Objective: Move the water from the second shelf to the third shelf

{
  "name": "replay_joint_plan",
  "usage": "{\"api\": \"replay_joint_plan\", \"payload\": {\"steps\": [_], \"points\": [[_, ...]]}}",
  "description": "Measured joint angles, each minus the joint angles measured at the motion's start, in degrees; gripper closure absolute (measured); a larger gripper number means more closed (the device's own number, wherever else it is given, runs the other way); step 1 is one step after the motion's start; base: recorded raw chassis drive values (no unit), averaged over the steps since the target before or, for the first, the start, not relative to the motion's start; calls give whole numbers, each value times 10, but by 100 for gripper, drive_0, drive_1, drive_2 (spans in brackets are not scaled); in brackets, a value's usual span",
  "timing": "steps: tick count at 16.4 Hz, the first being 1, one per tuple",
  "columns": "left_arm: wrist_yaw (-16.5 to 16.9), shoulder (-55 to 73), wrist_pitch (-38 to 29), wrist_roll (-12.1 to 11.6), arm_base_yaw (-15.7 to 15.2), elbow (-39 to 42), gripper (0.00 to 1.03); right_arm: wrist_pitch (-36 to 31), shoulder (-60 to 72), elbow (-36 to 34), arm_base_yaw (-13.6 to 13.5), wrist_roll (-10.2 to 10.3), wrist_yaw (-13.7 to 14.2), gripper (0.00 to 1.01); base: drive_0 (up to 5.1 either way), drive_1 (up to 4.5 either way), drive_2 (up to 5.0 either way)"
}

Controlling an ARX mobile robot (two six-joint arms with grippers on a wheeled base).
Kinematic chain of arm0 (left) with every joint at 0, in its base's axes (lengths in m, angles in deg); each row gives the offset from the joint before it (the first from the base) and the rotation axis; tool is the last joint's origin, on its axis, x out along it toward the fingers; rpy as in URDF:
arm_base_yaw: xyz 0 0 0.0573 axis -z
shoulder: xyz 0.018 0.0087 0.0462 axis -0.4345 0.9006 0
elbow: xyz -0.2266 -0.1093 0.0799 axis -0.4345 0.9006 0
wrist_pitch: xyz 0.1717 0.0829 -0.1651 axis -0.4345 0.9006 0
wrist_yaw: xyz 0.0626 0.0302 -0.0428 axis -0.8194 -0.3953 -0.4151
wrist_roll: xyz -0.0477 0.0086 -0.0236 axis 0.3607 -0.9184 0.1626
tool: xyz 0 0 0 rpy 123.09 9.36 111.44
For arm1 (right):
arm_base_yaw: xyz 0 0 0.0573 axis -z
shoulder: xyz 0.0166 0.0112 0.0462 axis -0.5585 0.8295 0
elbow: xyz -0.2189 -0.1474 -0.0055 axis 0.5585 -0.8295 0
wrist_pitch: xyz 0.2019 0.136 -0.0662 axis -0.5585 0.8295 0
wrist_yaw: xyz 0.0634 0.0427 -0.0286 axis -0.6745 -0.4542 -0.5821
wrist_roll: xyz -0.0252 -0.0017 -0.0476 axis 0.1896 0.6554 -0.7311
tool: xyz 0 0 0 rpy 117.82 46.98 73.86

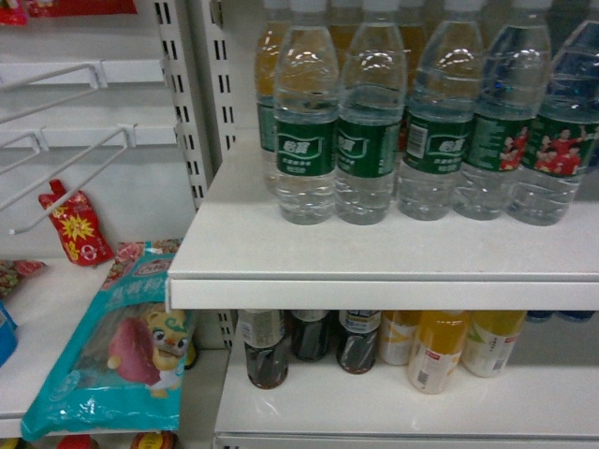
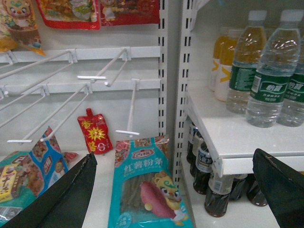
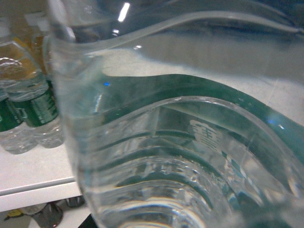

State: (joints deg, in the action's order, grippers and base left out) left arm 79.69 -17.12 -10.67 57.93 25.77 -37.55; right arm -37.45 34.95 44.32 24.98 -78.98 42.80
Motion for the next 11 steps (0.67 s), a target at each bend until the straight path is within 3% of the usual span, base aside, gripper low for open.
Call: {"api": "replay_joint_plan", "payload": {"steps": [1, 4, 5, 11], "points": [[0, 0, 0, 0, 0, 0, 5, 0, 0, 0, 0, 0, 0, 61, -496, 249, 249], [-1, 0, -1, 0, 0, 0, 5, -4, -1, 0, -2, 0, -12, 61, 0, 0, 0], [-2, 0, 1, 0, 0, 0, 5, 4, -1, 0, 1, 0, -1, 61, 0, 0, 0], [-1, 0, 0, 0, 0, 0, 5, 0, -1, 0, 0, 0, 1, 61, 0, 0, 0]]}}
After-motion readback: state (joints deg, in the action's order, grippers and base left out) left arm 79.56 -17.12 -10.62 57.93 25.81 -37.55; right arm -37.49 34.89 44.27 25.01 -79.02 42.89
